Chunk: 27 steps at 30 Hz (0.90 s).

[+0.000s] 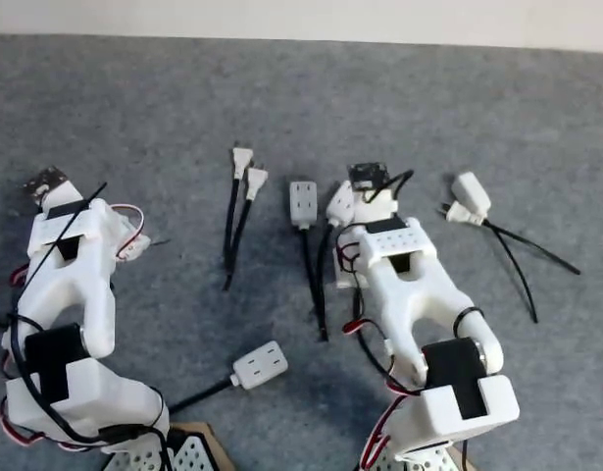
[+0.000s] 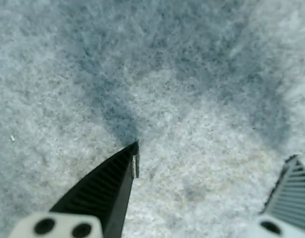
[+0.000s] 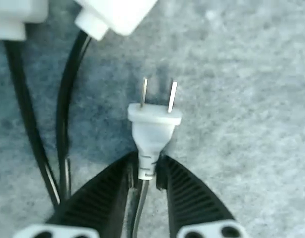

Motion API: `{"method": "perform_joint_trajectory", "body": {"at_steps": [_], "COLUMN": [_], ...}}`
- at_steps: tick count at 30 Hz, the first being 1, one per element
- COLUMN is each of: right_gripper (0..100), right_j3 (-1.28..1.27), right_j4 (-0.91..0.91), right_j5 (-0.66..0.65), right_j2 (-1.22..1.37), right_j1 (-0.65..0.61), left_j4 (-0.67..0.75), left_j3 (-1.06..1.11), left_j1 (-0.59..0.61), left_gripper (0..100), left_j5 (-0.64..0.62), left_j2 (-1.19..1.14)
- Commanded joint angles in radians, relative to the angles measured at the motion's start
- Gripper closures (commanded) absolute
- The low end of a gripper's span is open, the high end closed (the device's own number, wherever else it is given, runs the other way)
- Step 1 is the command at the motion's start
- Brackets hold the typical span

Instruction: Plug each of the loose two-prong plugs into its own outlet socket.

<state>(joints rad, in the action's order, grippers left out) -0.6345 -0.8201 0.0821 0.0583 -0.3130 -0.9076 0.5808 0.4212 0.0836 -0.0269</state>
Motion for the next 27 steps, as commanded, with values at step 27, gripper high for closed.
{"method": "perform_joint_trajectory", "body": {"at_steps": [27], "right_gripper": [98.9], "right_j3": [0.217], "right_j4": [-0.450], "right_j5": [-0.244], "right_j2": [-0.389], "right_j1": [-0.312], "left_j4": [-0.453], "left_j3": [-0.481], "left_j1": [-0.074], "left_gripper": [57], "left_j5": [0.166], "left_j2": [0.016]}}
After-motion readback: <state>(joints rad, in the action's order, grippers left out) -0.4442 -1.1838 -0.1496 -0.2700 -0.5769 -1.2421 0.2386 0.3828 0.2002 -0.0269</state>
